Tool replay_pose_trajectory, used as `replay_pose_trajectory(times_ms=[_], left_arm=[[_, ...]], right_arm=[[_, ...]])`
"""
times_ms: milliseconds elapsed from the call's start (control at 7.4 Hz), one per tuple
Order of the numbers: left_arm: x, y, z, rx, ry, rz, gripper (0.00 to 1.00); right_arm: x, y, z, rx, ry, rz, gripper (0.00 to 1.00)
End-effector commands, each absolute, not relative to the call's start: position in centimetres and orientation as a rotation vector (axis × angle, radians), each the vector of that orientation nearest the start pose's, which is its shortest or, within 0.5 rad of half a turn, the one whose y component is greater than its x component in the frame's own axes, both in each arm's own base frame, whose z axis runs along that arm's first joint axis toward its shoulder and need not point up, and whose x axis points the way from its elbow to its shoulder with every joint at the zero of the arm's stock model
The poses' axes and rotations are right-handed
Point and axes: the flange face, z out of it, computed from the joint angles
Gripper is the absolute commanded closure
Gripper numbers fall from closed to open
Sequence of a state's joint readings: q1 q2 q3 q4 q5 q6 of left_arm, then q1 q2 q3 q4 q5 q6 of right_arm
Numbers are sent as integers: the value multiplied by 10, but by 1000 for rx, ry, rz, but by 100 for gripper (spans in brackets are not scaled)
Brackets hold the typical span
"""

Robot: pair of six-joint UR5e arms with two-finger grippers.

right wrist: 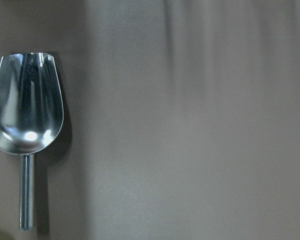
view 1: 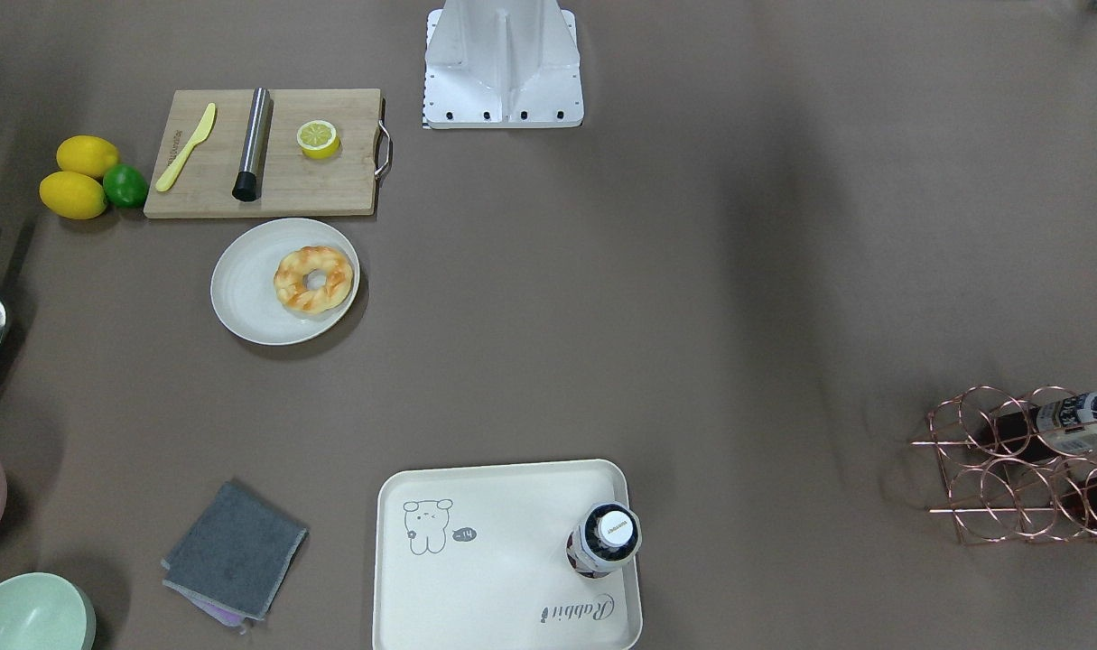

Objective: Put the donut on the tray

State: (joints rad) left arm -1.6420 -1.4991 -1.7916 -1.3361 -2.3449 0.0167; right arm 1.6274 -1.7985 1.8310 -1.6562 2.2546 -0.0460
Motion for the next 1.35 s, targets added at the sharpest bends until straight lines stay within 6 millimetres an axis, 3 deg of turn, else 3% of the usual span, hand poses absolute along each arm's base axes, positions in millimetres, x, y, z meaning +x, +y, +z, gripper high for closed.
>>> replay_pose_trajectory(times_ms=[0,1216], left_arm=[[-97,-447,602,-35,780,-82,2],[-97,-453,597,-25,775,-77,2]], right_arm=[[96,-385,647,-13,-681,34,0],[96,-378,650,-19,-686,31,0]])
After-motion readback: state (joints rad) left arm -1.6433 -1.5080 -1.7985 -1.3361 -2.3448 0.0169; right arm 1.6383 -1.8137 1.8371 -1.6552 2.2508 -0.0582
